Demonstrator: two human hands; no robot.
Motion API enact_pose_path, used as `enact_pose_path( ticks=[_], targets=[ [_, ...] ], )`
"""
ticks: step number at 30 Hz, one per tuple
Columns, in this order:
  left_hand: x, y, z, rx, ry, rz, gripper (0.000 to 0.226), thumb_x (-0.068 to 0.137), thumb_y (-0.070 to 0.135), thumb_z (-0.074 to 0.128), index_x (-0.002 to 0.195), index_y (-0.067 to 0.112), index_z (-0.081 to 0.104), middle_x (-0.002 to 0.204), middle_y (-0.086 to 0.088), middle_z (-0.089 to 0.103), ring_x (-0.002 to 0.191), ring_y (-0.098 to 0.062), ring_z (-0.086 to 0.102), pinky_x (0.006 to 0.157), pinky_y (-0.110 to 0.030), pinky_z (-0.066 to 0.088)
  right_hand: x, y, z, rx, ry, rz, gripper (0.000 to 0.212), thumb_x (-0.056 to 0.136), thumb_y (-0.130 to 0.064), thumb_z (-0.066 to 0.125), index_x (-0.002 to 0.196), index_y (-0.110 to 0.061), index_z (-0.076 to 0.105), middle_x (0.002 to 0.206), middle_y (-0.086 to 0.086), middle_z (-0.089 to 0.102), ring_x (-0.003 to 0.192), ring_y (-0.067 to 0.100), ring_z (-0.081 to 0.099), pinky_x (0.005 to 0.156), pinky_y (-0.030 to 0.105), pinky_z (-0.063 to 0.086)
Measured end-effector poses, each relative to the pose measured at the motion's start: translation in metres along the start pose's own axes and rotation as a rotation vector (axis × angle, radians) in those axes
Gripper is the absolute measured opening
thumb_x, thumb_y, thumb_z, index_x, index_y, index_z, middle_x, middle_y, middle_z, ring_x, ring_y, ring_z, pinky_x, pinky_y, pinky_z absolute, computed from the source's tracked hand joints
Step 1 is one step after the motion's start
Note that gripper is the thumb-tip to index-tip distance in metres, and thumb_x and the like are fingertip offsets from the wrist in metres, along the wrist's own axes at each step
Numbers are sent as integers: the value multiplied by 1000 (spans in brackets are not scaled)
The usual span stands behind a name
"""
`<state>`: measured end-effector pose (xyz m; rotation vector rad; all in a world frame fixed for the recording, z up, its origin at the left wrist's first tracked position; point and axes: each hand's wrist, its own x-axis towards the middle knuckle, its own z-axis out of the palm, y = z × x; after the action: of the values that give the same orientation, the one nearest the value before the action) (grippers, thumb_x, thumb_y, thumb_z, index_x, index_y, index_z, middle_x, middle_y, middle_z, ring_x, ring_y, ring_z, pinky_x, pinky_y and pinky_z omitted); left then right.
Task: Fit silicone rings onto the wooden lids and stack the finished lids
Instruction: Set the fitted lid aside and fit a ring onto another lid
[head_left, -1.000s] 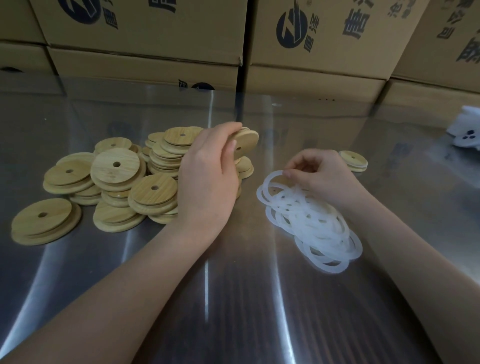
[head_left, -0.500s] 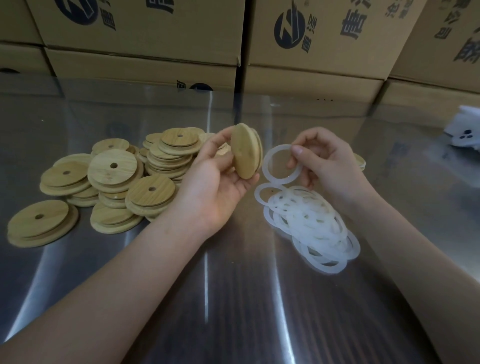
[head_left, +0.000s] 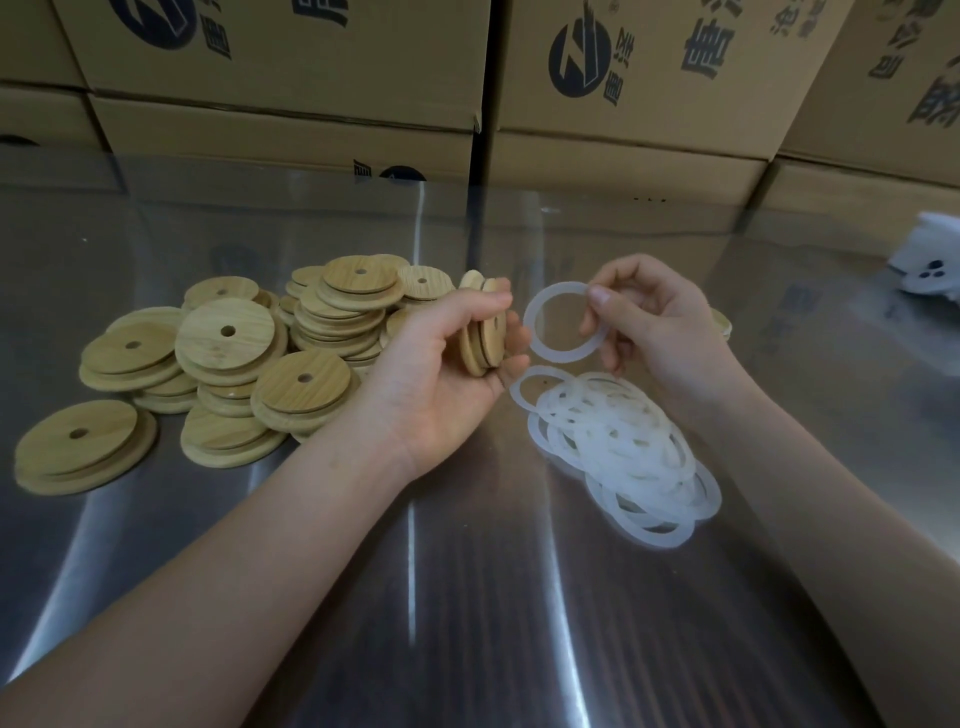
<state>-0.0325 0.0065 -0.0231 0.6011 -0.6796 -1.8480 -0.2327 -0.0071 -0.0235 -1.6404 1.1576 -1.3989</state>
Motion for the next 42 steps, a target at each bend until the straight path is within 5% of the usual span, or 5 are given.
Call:
enact_pose_path(
  ticks=[10, 18, 25, 33, 42],
  targets=[
    [2, -1, 2, 29, 65, 0, 31, 98, 24, 48, 124, 9, 55, 115, -20, 70, 109, -30, 68, 82, -36, 57, -2, -13, -1, 165, 146, -18, 9, 96, -9, 58, 89, -14, 60, 65, -2, 64, 41, 10, 46, 40, 19, 37],
    [3, -8, -3, -22, -48, -28, 32, 99, 27, 50, 117, 3, 60, 108, -14, 74, 101, -24, 71, 91, -43, 57, -4, -15, 4, 322, -156, 15, 6, 87, -18, 63, 88, -13, 59, 65, -3, 61, 43, 10, 45, 45, 31, 27],
    [4, -10, -4, 181, -236, 25, 60, 90, 56, 48, 109, 4, 70, 118, -17, 69, 117, -27, 64, 100, -39, 51, -8, -16, 14, 270, -181, -7, 3, 78, -24, 72, 78, -23, 70, 56, -1, 57, 41, 11, 46, 39, 21, 36],
    [-1, -19, -2, 438, -188, 72, 39, 91, 6, 63, 129, 9, 57, 123, -17, 65, 114, -22, 66, 96, -34, 54, -11, -16, 19, 207, -140, -46, 2, 77, -22, 73, 77, -23, 73, 65, -2, 63, 43, 11, 46, 41, 19, 38],
    [-2, -21, -1, 613, -163, 163, 31, 100, 7, 50, 128, 18, 60, 119, -9, 68, 111, -18, 66, 96, -39, 55, -12, -14, 23, 122, -85, -88, 13, 84, -12, 69, 79, -24, 72, 67, -7, 65, 50, 11, 48, 46, 20, 41]
  ],
)
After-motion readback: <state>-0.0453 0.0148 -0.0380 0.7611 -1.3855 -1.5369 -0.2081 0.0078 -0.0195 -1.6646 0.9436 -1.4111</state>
